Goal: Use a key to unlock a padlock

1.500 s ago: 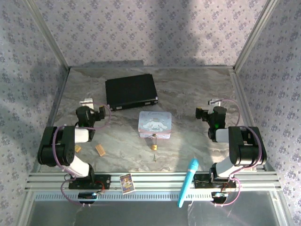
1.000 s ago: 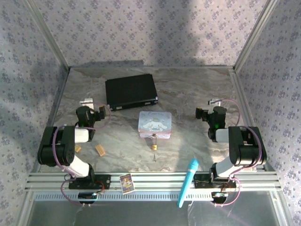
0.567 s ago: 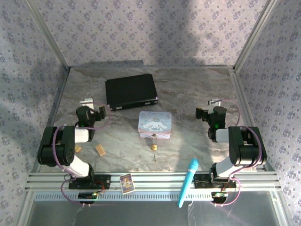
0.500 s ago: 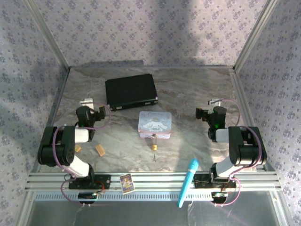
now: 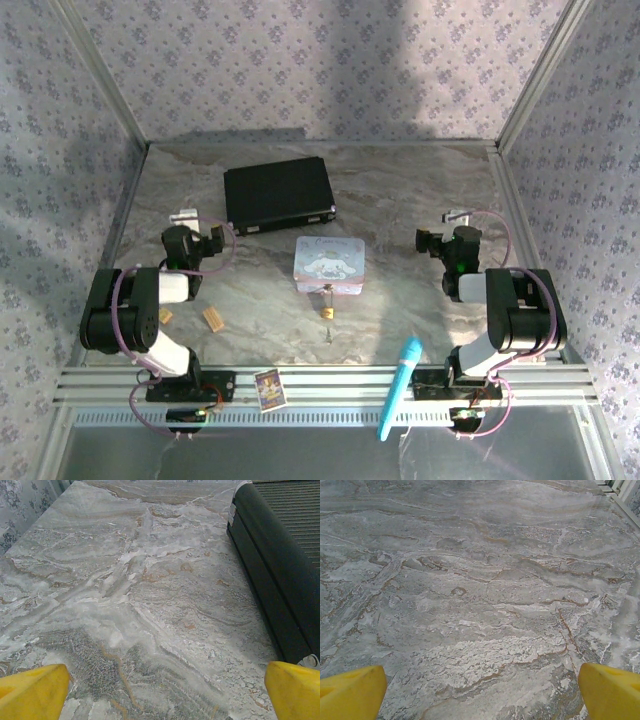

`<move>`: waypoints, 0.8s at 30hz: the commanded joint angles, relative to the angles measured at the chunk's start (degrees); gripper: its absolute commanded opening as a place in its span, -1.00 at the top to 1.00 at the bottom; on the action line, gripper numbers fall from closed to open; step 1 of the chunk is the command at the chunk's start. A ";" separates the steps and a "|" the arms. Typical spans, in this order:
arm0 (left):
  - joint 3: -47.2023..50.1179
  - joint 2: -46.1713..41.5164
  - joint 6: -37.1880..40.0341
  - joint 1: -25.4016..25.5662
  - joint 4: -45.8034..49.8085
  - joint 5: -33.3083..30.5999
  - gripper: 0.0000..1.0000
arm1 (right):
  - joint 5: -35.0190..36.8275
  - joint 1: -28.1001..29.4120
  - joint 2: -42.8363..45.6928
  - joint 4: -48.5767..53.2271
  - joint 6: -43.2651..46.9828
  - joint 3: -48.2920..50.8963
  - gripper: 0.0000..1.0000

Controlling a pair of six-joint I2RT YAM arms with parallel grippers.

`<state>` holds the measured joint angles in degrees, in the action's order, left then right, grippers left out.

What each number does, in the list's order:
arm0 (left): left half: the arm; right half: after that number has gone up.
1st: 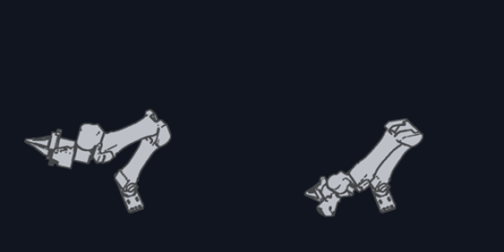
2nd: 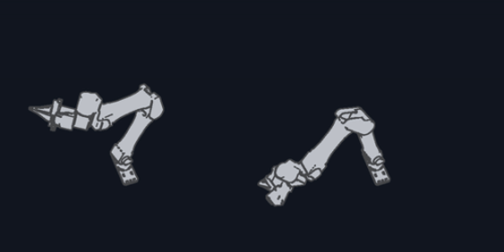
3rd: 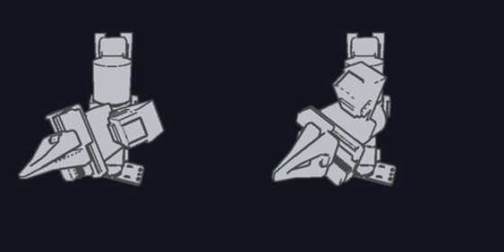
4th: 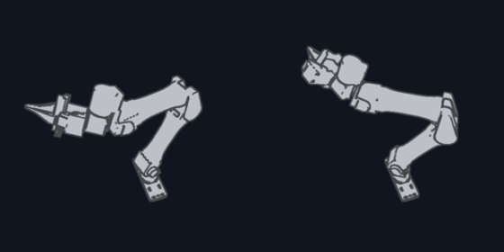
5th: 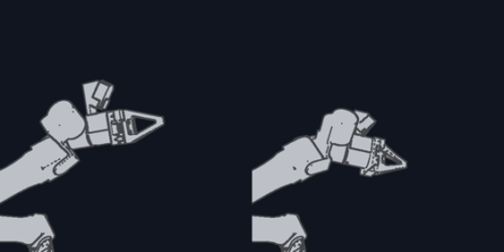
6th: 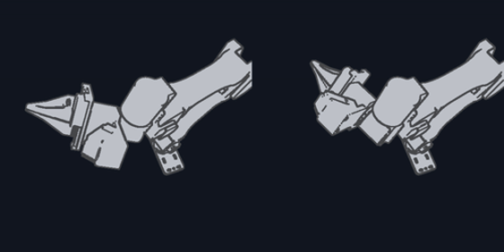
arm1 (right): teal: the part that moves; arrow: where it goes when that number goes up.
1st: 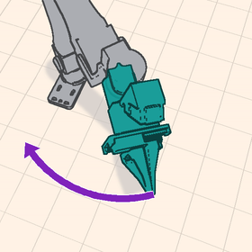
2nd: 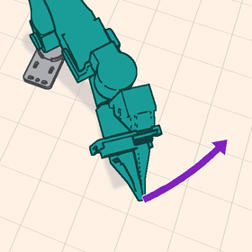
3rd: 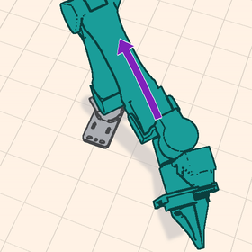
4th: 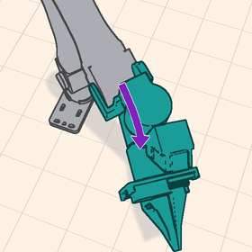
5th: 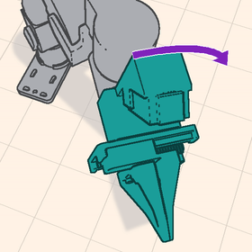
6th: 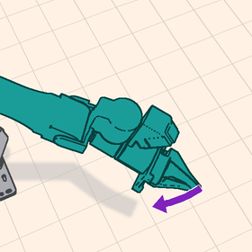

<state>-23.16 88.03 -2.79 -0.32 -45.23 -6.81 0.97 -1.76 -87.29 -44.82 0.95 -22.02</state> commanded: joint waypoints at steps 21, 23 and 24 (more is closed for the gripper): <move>-5.85 -30.75 -30.45 -0.35 34.60 0.19 -1.00 | -6.61 -1.75 28.10 40.86 -15.43 -9.83 -0.98; -5.63 -32.90 -34.00 -0.30 36.80 6.19 -1.00 | -13.39 -1.75 29.70 44.37 -16.06 -10.56 -0.98; -5.56 -33.66 -35.76 -0.24 37.91 9.80 -1.00 | -17.80 -1.54 30.46 45.45 -15.94 -10.64 -0.98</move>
<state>-27.38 56.36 -27.51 -0.43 -15.62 -5.08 -5.80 -3.36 -58.54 -10.52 -11.11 -31.18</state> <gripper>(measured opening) 0.998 0.992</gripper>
